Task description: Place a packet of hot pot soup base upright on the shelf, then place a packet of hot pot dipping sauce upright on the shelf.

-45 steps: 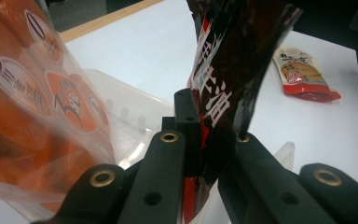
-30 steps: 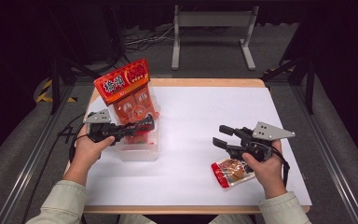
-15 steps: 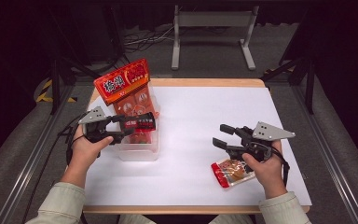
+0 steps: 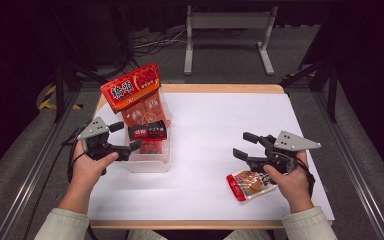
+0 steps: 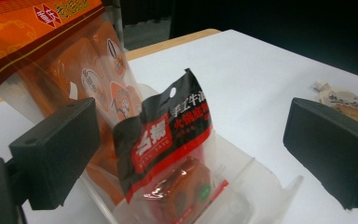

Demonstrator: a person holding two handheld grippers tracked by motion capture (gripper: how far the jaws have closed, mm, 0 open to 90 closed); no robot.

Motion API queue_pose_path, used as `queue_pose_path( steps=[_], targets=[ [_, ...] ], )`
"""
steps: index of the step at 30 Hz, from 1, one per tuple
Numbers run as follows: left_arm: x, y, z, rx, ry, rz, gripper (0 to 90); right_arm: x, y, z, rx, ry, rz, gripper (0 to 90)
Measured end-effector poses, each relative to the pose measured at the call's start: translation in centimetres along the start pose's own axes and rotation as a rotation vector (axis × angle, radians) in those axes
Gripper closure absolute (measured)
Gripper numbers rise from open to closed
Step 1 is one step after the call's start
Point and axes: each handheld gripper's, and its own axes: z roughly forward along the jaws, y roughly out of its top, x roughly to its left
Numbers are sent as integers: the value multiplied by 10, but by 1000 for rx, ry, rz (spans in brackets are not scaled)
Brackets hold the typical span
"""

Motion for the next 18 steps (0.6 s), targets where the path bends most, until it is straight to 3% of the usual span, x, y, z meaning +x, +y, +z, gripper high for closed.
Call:
queue_pose_path(
  steps=[4,7,8,12,18],
  targets=[
    [-14,-1,-7,-10,1,8,51,-5,-3,-6,25,-44,17,320],
    [-29,-4,-8,-24,-61,17,43,-8,-6,-11,46,-75,29,320],
    [-34,-4,-8,-23,-61,35,43,-9,-7,-12,50,-82,32,320],
    [-47,-3,-6,-34,-88,41,42,-12,-10,-18,67,-110,41,317],
    [-63,-4,1,1,-133,75,47,-15,-17,-29,93,-167,71,307]
  ],
)
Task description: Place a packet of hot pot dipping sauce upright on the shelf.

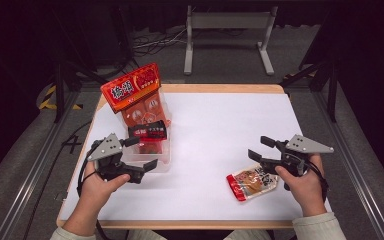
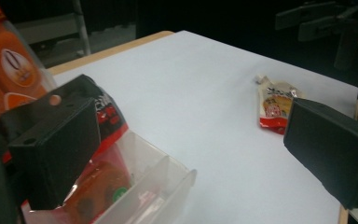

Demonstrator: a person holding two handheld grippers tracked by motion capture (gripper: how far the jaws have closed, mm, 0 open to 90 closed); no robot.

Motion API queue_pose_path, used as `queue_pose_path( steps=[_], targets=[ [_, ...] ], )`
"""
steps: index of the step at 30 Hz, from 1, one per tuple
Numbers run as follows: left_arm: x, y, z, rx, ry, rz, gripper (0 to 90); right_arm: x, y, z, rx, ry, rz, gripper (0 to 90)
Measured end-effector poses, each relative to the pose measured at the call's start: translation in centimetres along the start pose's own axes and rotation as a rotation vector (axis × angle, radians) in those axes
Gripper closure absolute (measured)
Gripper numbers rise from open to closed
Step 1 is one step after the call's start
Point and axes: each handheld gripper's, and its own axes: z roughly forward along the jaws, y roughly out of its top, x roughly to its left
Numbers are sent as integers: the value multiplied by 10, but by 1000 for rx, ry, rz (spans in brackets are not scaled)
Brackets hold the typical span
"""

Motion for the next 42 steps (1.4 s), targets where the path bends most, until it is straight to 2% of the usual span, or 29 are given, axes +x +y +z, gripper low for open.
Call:
queue_pose_path(
  steps=[3,9,11,14,22,24,26,27,29,32,36,42],
  targets=[
    [-4,-1,4,8,-7,-5,48,-1,-3,-3,6,-10,12,304],
    [-14,-3,18,35,-58,8,55,-7,-14,-12,52,-56,27,296],
    [-17,-4,23,45,-53,20,57,-10,-18,-15,67,-75,36,290],
    [-18,-5,31,61,-80,23,57,-15,-23,-20,93,-118,62,274],
    [-19,-2,38,51,-100,27,59,-19,-42,-27,161,-163,95,247],
    [-18,-2,40,51,-97,32,60,-22,-48,-29,186,-179,119,242],
    [-18,-2,41,47,-68,55,63,-23,-50,-29,193,-184,123,242],
    [-17,-2,42,45,-63,53,66,-26,-54,-27,220,-189,145,239],
    [-15,-2,43,39,-70,46,66,-26,-56,-27,229,-192,148,239],
    [-15,-3,43,46,-64,50,66,-29,-64,-21,289,-198,165,240],
    [-15,-3,41,48,-66,50,67,-29,-69,-16,328,-194,177,244],
    [-14,-5,41,50,-63,42,66,-31,-73,-12,355,-192,197,239]
  ],
)
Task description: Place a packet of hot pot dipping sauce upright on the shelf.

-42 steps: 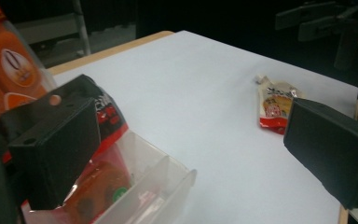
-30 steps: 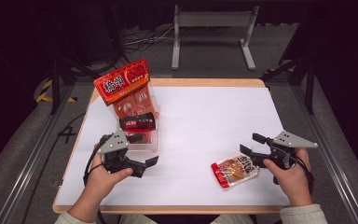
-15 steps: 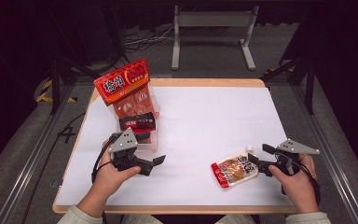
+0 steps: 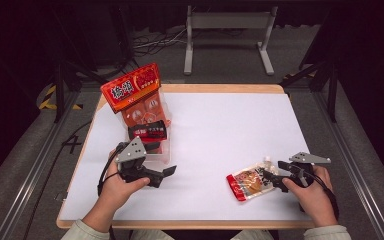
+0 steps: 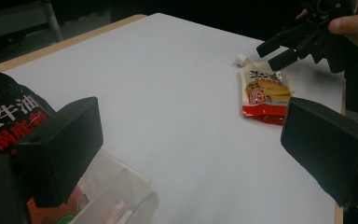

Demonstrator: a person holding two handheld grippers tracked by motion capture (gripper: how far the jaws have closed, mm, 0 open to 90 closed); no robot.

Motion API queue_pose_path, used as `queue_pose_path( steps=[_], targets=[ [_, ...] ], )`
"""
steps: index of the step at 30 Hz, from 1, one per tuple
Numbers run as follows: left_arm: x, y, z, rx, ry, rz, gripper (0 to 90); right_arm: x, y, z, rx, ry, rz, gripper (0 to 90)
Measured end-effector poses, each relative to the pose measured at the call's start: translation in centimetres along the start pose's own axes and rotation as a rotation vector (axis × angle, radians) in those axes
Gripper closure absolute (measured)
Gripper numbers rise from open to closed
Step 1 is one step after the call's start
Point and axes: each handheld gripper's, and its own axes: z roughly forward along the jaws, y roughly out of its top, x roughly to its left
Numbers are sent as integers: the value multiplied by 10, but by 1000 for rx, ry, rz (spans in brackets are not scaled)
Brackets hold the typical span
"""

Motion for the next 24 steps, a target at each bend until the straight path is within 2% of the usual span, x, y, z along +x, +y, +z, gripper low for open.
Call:
queue_pose_path(
  steps=[7,15,19,21,22,23,24],
  targets=[
    [0,-1,0,4,-2,-5,66,1,-2,6,48,7,8,240],
    [2,-3,0,8,1,-8,66,0,-4,8,60,0,33,258],
    [1,-3,1,11,1,-7,66,4,-5,9,51,-22,37,320],
    [1,-3,1,14,-3,-11,66,6,-5,10,58,-45,18,350],
    [1,-3,1,16,-1,-8,66,7,-5,10,59,-59,9,395],
    [1,-3,1,16,-1,-8,66,7,-5,10,59,-59,9,395],
    [0,-3,2,17,-4,-7,66,7,-5,9,58,-74,-5,442]
  ],
)
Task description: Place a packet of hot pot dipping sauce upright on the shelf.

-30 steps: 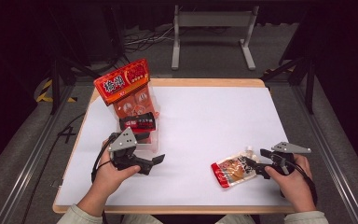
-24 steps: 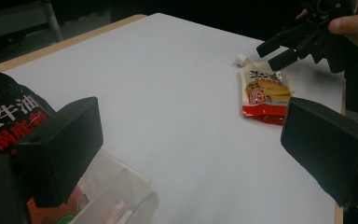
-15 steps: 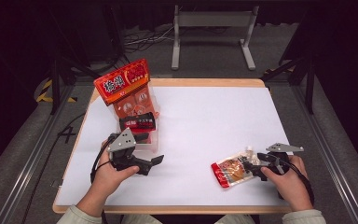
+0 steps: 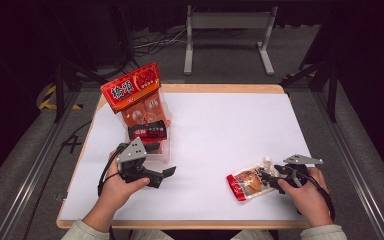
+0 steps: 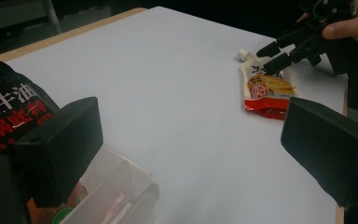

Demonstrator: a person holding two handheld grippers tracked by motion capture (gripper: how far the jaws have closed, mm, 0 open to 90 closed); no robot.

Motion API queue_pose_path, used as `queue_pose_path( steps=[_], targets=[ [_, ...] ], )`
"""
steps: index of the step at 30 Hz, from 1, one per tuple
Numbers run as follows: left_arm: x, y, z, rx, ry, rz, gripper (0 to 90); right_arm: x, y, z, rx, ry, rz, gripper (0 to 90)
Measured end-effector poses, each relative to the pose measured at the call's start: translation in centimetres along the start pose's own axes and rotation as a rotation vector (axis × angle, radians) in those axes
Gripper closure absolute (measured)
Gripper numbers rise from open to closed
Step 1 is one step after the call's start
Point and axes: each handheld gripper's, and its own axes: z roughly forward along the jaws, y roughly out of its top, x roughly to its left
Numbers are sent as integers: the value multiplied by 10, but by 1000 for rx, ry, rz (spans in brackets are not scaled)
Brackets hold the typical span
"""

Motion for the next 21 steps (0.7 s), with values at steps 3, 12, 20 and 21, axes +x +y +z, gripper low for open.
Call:
queue_pose_path(
  steps=[3,12,20,21],
  targets=[
    [-1,0,1,-2,-3,1,66,1,-2,0,-6,-34,-6,523],
    [-1,0,3,2,-11,3,65,12,-3,2,-13,-80,-31,747],
    [0,0,1,-4,-9,-2,65,15,0,3,-11,-22,-24,879],
    [1,0,0,-4,-10,-4,65,15,0,3,-10,-15,-20,881]
  ],
)
